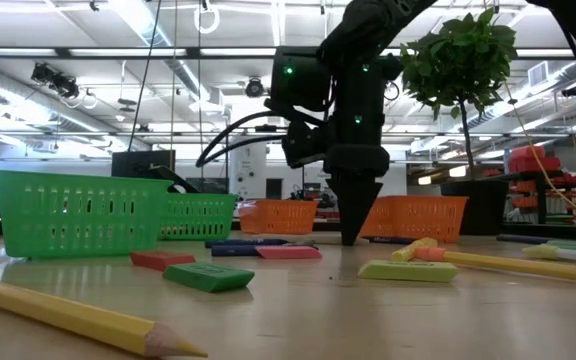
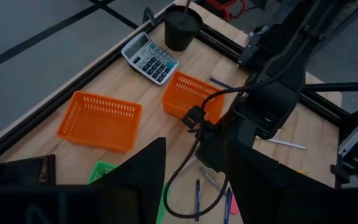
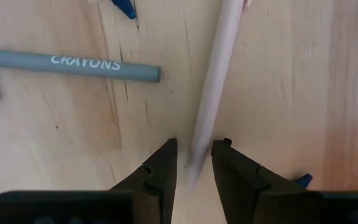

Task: Sort crayons/erasers/pens/pencils in bins
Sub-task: Put the pink pen into the top green bin

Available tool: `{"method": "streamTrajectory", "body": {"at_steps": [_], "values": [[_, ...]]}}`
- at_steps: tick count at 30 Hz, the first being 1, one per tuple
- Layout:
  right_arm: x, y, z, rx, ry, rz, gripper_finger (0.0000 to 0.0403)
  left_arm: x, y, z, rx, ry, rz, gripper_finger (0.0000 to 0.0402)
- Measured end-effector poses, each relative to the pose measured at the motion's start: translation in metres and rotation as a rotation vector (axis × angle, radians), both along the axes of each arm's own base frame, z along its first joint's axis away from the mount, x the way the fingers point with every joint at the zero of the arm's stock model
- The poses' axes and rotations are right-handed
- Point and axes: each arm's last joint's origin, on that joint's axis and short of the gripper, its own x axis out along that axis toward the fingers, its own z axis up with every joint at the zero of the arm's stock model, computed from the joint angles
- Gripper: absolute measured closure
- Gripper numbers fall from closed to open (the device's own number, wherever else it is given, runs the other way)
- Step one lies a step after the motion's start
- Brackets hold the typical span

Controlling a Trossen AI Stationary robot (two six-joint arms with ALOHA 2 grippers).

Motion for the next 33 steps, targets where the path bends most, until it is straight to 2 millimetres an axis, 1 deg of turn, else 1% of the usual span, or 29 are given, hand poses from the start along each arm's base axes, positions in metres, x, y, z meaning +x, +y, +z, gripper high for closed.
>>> {"method": "streamTrajectory", "body": {"at_steps": [5,12,16,21,23,25,28,31,33], "values": [[0.001,0.002,-0.001,0.003,-0.012,-0.019,0.0321,0.009,0.001,-0.004,0.010,0.019,-0.014,0.0229],[0.001,0.003,-0.002,-0.001,-0.017,-0.017,0.0370,0.025,0.004,-0.013,0.011,0.053,-0.021,0.0228],[0.002,0.001,-0.002,-0.017,-0.024,-0.023,0.0375,0.032,0.006,-0.018,0.004,0.081,-0.019,0.0230],[0.002,0.000,0.010,-0.016,-0.019,-0.028,0.0378,0.034,0.006,-0.021,-0.003,0.095,-0.017,0.0228],[0.002,-0.001,0.022,-0.011,-0.048,-0.038,0.0384,0.033,0.006,-0.020,-0.003,0.095,-0.017,0.0229],[-0.001,-0.001,0.042,-0.003,-0.104,-0.075,0.0388,0.033,0.006,-0.020,0.001,0.098,-0.018,0.0230],[-0.010,-0.001,0.068,0.010,-0.155,-0.129,0.0398,0.028,0.008,-0.018,0.019,0.104,-0.022,0.0229],[-0.018,0.000,0.093,0.021,-0.223,-0.163,0.0399,0.023,0.012,-0.018,0.020,0.109,-0.005,0.0228],[-0.023,0.000,0.106,0.022,-0.258,-0.163,0.0398,0.021,0.014,-0.017,0.027,0.111,-0.002,0.0229]]}}
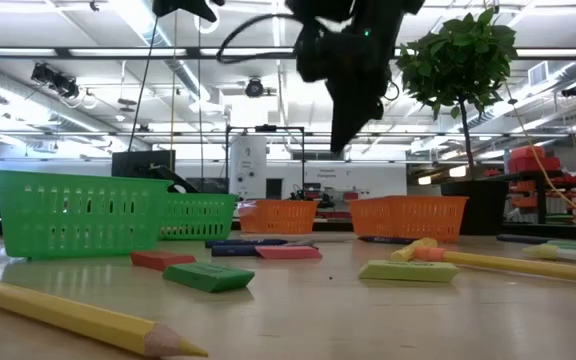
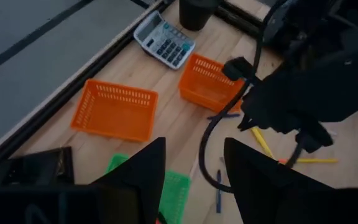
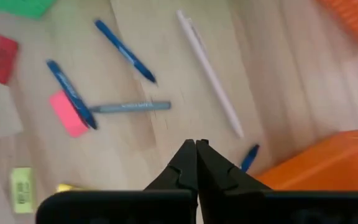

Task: Sort crayons/erasers/pens/pencils in bins
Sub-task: Put the pink pen into the top green bin

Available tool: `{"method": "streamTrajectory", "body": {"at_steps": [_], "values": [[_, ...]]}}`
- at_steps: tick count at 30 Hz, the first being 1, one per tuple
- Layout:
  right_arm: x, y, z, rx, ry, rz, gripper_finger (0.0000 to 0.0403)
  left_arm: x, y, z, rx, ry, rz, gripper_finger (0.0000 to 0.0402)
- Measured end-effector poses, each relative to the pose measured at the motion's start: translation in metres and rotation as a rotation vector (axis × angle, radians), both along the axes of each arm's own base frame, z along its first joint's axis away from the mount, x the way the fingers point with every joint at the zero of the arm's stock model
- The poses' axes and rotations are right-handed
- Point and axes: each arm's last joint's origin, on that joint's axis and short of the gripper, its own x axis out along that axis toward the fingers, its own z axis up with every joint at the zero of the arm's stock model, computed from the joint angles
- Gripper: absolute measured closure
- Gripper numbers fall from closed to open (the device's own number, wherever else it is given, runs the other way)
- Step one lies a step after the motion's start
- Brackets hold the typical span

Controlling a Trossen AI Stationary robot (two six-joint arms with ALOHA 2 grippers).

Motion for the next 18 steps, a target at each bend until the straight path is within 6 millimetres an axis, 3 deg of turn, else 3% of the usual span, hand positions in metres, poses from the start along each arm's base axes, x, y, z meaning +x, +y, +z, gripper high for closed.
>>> {"method": "streamTrajectory", "body": {"at_steps": [6,9,13,18], "values": [[-0.003,-0.003,0.006,-0.035,-0.012,0.072,0.0373,-0.002,0.007,0.000,0.075,0.033,-0.015,0.0228],[-0.009,-0.004,0.012,0.026,-0.007,0.036,0.0352,0.010,0.011,-0.007,0.106,0.076,-0.076,0.0228],[-0.034,-0.003,0.052,0.091,-0.076,-0.057,0.0333,0.034,0.011,-0.026,0.026,0.127,-0.239,0.0228],[-0.079,0.005,0.109,0.063,-0.259,-0.160,0.0331,0.072,0.008,-0.058,0.029,0.229,-0.351,0.0234]]}}
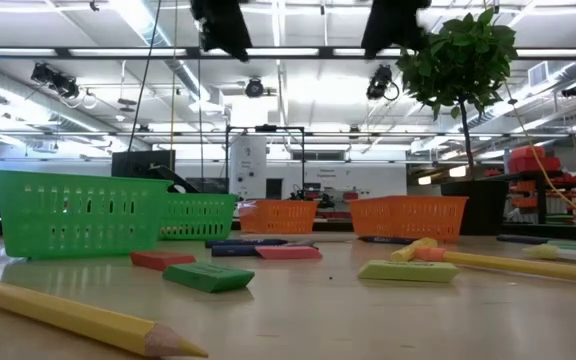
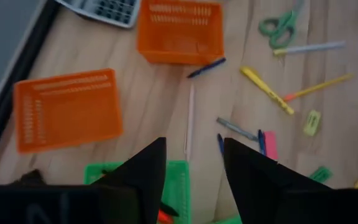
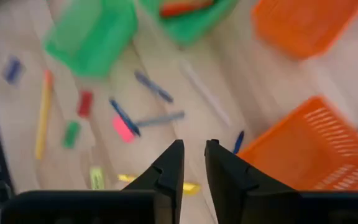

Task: Sort crayons/erasers/pens/pencils in bins
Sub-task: Put the pink pen into the top green bin

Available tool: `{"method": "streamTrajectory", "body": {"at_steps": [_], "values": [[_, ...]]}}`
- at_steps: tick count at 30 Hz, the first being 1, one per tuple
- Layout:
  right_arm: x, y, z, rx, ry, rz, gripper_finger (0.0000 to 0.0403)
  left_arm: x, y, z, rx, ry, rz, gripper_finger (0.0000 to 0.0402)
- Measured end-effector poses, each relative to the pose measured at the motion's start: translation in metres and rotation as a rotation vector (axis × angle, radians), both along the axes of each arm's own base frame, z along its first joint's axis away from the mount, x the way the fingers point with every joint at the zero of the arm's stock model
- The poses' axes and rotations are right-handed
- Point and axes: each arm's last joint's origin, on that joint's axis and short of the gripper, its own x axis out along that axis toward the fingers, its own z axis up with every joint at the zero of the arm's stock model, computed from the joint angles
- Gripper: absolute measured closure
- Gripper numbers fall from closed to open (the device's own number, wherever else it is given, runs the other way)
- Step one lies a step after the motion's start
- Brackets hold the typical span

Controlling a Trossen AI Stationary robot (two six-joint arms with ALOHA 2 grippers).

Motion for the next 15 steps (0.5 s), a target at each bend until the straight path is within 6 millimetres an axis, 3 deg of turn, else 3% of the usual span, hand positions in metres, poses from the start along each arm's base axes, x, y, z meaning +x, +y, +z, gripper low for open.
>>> {"method": "streamTrajectory", "body": {"at_steps": [7,15], "values": [[-0.053,0.017,0.044,-0.079,-0.186,-0.101,0.0334,0.058,-0.006,-0.059,-0.027,0.104,-0.165,0.0243],[-0.080,0.033,0.052,-0.130,-0.185,-0.079,0.0334,0.098,-0.027,-0.133,-0.043,0.275,-0.321,0.0246]]}}
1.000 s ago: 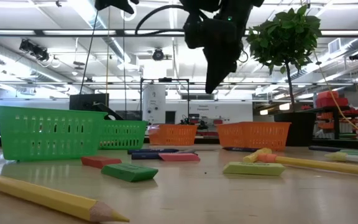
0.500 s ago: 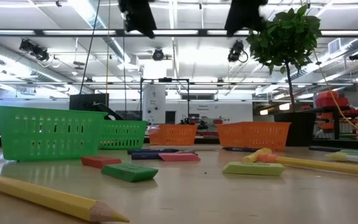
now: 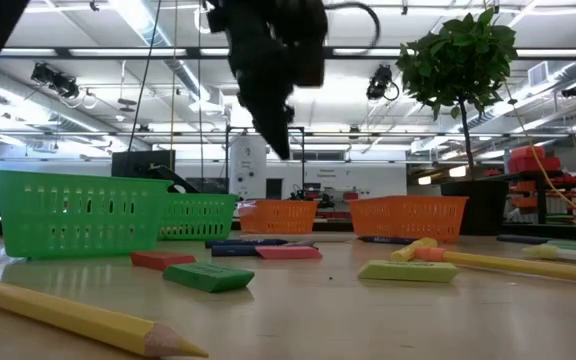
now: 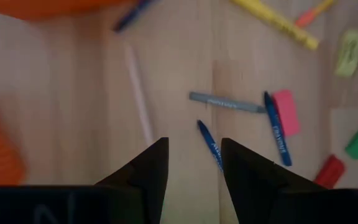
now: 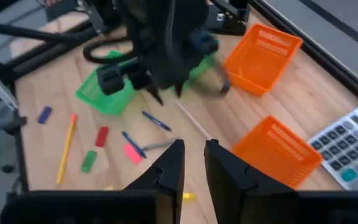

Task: Sort crayons/erasers/pens/pencils in bins
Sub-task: Put the pink pen into the top green bin

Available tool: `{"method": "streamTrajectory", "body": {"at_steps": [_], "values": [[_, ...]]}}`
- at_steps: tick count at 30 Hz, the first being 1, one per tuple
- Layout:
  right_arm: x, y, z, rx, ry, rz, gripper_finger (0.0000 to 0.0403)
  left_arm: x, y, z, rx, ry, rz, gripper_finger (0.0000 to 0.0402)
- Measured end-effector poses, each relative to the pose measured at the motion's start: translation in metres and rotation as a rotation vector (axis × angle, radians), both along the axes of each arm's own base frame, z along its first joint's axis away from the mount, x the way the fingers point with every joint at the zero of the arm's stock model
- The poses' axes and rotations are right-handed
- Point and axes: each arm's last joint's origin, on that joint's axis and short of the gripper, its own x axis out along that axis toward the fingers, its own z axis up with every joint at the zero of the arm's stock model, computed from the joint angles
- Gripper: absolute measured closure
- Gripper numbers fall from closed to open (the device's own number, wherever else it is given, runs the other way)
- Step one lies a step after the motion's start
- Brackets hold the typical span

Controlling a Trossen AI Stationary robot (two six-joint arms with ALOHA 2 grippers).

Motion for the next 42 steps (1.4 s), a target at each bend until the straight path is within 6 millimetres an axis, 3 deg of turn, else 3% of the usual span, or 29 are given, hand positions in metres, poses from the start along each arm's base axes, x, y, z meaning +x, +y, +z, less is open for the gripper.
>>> {"method": "streamTrajectory", "body": {"at_steps": [5,8,12,22,29,32,37,42], "values": [[-0.006,0.010,-0.003,-0.007,0.037,0.025,0.0334,0.014,-0.008,-0.037,0.034,0.068,-0.043,0.0252],[-0.009,0.018,-0.004,0.009,0.048,0.044,0.0334,0.019,-0.003,-0.049,0.054,0.081,-0.028,0.0256],[-0.014,0.031,-0.005,0.018,0.052,0.065,0.0334,0.019,0.008,-0.053,0.116,0.100,0.022,0.0262],[-0.028,0.052,-0.006,-0.025,0.006,-0.006,0.0334,0.016,0.032,-0.058,0.040,0.102,0.032,0.0267],[-0.031,0.054,-0.007,0.008,0.000,-0.060,0.0334,0.020,0.019,-0.064,0.013,0.100,-0.021,0.0269],[-0.030,0.054,-0.007,0.026,-0.006,-0.077,0.0334,0.024,0.013,-0.076,0.047,0.126,-0.035,0.0268],[-0.031,0.054,-0.007,0.047,-0.009,-0.101,0.0334,0.026,0.020,-0.096,0.049,0.179,0.041,0.0269],[-0.031,0.054,-0.007,0.084,-0.022,-0.136,0.0334,0.027,0.025,-0.099,0.036,0.190,0.103,0.0277]]}}
